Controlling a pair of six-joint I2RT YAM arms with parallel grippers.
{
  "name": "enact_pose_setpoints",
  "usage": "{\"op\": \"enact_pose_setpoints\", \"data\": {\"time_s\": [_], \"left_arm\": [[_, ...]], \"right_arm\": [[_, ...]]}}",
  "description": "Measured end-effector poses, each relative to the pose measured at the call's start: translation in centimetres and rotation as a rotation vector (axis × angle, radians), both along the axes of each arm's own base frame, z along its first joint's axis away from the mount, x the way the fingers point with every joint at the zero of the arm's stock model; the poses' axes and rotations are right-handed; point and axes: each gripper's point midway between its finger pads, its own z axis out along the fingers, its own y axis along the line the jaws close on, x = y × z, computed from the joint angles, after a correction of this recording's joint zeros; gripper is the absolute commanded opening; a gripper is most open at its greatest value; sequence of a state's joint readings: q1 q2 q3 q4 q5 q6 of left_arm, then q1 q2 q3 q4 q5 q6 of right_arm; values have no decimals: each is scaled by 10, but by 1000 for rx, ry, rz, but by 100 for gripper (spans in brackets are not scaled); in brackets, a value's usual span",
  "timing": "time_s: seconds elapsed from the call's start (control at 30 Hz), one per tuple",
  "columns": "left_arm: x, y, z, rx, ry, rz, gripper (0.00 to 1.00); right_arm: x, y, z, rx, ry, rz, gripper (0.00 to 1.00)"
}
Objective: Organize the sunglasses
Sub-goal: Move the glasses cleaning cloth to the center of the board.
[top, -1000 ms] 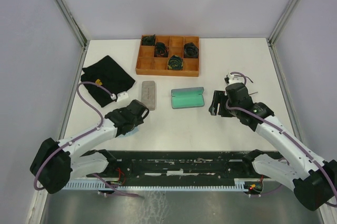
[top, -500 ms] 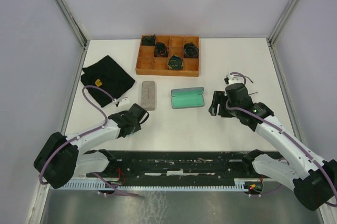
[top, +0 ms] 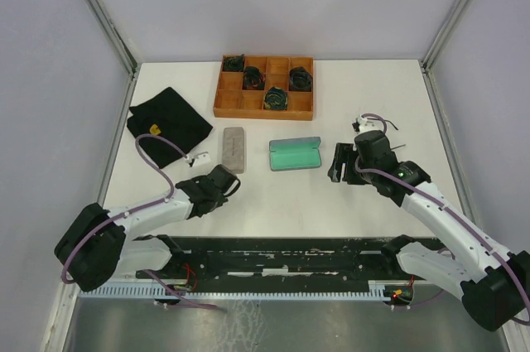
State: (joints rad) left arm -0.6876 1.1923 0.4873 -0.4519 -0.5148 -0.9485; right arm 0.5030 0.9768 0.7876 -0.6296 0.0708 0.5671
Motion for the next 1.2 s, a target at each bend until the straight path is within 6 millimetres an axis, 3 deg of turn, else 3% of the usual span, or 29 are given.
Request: {"op": "enact_pose_setpoints", "data": {"time_s": [0.23, 0.5, 0.6, 0.67, 0.77, 0.87, 1.07, 1.2], "left_arm": [[-15, -68, 2, -100, 14, -156, 3], [-38, -199, 6, -234, 72, -373, 4], [-45, -249, 8, -291, 82, -446, 17], [-50, -266, 10, -321, 87, -476, 30], [-54, -273, 14, -343, 84, -493, 42], [-55, -268, 21, -351, 75, -492, 46], [-53, -237, 69, -397, -21, -472, 52], [-39, -218, 76, -383, -61, -446, 53]], "right_arm": [[0, 0, 0, 0, 0, 0, 74], [-1, -5, -2, -25, 1, -1, 75], [-3, -7, -2, -36, 3, -3, 75], [-3, -9, -2, -44, 1, -4, 76], [-4, -12, -3, -57, -2, -7, 76], [-6, -14, -6, -68, 2, -3, 76], [-6, -14, -8, -77, 4, 8, 77], [-7, -11, -12, -79, 22, 29, 77]]}}
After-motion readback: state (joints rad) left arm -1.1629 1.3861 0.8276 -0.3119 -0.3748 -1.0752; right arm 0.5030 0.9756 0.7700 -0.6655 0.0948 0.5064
